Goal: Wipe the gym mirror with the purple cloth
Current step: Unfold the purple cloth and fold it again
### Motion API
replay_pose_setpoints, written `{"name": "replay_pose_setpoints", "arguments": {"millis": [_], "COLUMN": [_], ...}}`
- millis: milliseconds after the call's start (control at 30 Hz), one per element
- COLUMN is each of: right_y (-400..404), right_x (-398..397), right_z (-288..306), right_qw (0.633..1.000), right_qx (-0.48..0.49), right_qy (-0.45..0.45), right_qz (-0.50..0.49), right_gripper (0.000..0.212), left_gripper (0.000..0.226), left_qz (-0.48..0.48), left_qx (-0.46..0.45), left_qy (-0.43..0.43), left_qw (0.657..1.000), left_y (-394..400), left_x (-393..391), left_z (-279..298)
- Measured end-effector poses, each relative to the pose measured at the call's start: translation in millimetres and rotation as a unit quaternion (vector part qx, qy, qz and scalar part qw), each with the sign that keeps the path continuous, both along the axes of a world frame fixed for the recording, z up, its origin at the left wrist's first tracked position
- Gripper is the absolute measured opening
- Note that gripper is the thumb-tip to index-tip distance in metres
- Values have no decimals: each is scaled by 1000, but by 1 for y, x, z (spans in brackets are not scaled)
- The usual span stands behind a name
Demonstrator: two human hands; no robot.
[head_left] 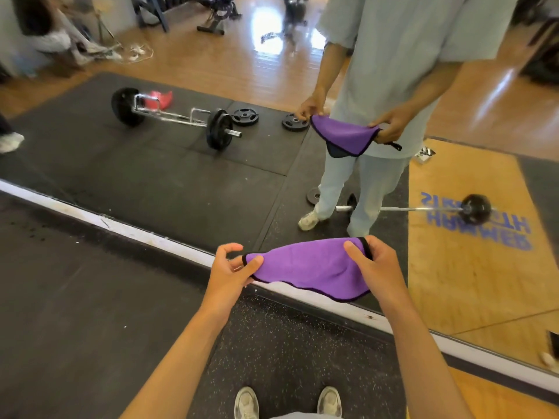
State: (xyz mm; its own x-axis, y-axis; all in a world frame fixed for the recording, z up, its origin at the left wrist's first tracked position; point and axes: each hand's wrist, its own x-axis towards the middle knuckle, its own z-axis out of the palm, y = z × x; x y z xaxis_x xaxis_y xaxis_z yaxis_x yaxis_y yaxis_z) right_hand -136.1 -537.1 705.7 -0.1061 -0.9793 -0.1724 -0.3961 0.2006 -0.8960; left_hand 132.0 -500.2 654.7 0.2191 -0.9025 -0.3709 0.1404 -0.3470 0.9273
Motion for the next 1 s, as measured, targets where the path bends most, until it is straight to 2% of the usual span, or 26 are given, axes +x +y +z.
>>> {"name": "replay_pose_setpoints", "arguments": {"millis": [100, 200, 267, 333, 400, 467, 567, 667, 767, 867, 1000], "right_y": [2, 3, 4, 7, 11, 14, 15, 15, 18, 22, 29], "right_x": [-12, -19, -21, -21, -21, -17, -6, -2, -3, -6, -10], "right_z": [-3, -5, -5, -3, -1, 2, 6, 7, 10, 10, 7], "right_qw": [1000, 997, 993, 984, 965, 941, 928, 919, 914, 918, 942], "right_qx": [-1, 5, 26, 51, 68, 78, 77, 76, 68, 70, 71], "right_qy": [-2, -38, -68, -134, -228, -310, -340, -354, -365, -352, -287], "right_qz": [-22, -61, -87, -105, -110, -111, -133, -156, -161, -169, -161], "right_gripper": [22, 17, 25, 39, 46, 38, 17, 12, 14, 13, 19], "left_gripper": [59, 62, 64, 69, 73, 81, 88, 77, 83, 75, 54], "left_qz": [-67, -147, -169, -145, -84, -69, -150, -194, -235, -198, -148], "left_qx": [-53, -94, -99, -93, -67, -18, 73, 98, 74, 64, 39], "left_qy": [-73, -148, -174, -136, -25, 87, 176, 170, 147, 95, 32], "left_qw": [994, 973, 965, 976, 994, 994, 970, 961, 958, 973, 988], "left_y": [-1, 0, 1, 2, 4, 7, 17, 28, 33, 34, 28], "left_x": [3, 1, -2, -5, -10, -15, -31, -44, -48, -45, -32], "left_z": [7, 10, 9, 9, 9, 4, -10, -16, -17, -16, -12]}}
